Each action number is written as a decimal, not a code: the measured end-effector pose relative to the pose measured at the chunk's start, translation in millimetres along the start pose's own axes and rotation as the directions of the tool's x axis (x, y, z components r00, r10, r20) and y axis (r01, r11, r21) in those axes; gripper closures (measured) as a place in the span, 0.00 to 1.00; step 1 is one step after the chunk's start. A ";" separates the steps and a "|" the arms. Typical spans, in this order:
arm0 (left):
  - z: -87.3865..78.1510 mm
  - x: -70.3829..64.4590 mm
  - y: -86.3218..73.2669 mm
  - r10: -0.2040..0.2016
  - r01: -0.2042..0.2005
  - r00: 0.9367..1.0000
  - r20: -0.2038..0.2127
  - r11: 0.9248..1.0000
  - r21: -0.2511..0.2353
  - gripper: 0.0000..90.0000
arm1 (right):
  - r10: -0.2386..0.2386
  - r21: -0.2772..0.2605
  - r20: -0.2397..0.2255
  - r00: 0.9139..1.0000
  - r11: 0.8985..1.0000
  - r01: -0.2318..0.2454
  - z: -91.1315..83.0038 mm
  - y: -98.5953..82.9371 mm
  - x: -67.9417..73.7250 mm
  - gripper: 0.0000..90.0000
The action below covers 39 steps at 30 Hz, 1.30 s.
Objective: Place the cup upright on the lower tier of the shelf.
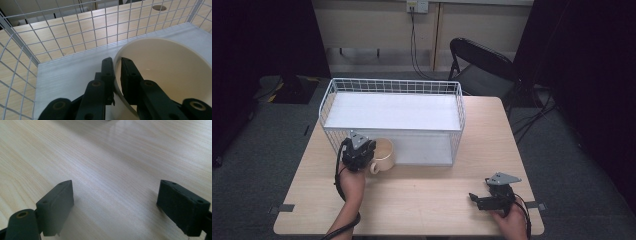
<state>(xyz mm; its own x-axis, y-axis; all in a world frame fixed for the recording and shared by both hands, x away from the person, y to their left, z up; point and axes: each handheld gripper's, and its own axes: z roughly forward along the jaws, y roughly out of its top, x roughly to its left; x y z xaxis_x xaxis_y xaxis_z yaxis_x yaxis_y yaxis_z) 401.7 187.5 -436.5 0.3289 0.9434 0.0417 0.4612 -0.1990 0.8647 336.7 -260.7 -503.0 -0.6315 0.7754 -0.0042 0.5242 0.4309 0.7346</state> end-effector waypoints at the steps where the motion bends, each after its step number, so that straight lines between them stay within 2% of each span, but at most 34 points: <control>1: 0.4 0.1 0.3 -0.003 0.003 1.000 0.000 1.000 0.002 0.91 | 0.000 0.000 0.000 1.000 1.000 0.000 0.0 0.0 0.0 0.15; 12: -0.2 1.2 0.5 -0.018 0.018 1.000 0.010 1.000 -0.002 0.89 | 0.000 0.000 0.000 1.000 1.000 0.000 0.0 0.0 0.0 0.15; 13: -0.2 0.9 0.6 -0.029 0.029 0.999 0.014 1.000 -0.008 0.89 | 0.000 0.000 0.000 1.000 1.000 0.000 0.0 0.0 0.0 0.15; 18: -2.4 1.7 3.6 -0.018 0.018 1.000 0.019 1.000 -0.005 0.84 | 0.000 0.000 0.000 1.000 1.000 0.000 0.0 0.0 0.0 0.15; 23: -2.9 2.5 3.6 -0.033 0.033 0.999 0.029 0.999 -0.009 0.82 | 0.000 0.000 0.000 1.000 1.000 0.000 0.0 0.0 0.0 0.15; 25: -3.6 2.4 3.7 -0.027 0.027 0.999 0.029 1.000 -0.007 0.80 | 0.000 0.000 0.000 1.000 1.000 0.000 0.0 0.0 0.0 0.15; 27: -3.9 1.8 4.2 -0.036 0.036 0.998 0.042 0.999 -0.007 0.77 | 0.000 0.000 0.000 1.000 1.000 0.000 0.0 0.0 0.0 0.15; 29: -5.5 2.2 5.3 -0.025 0.025 0.998 0.051 1.000 -0.003 0.74 | 0.000 0.000 0.000 1.000 1.000 0.000 0.0 0.0 0.0 0.15; 32: -6.9 2.1 7.0 -0.051 0.051 0.996 0.077 0.999 0.009 0.65 | 0.000 0.000 0.000 1.000 1.000 0.000 0.0 0.0 0.0 0.15; 37: -12.3 2.5 9.6 -0.055 0.054 0.993 0.103 0.998 0.009 0.55 | 0.000 0.000 0.000 1.000 1.000 0.000 0.0 0.0 0.0 0.15; 39: -14.3 3.4 10.7 -0.069 0.069 0.991 0.118 0.998 0.004 0.50 | 0.000 0.000 0.000 1.000 1.000 0.000 0.0 0.0 0.0 0.15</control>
<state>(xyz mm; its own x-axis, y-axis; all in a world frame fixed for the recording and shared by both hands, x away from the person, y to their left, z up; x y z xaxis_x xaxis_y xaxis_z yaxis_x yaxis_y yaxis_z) 396.0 192.3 -419.9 0.3915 0.9169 -0.0777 0.4860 -0.1344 0.8635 336.7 -260.7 -503.1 -0.6317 0.7752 -0.0043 0.5240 0.4310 0.7346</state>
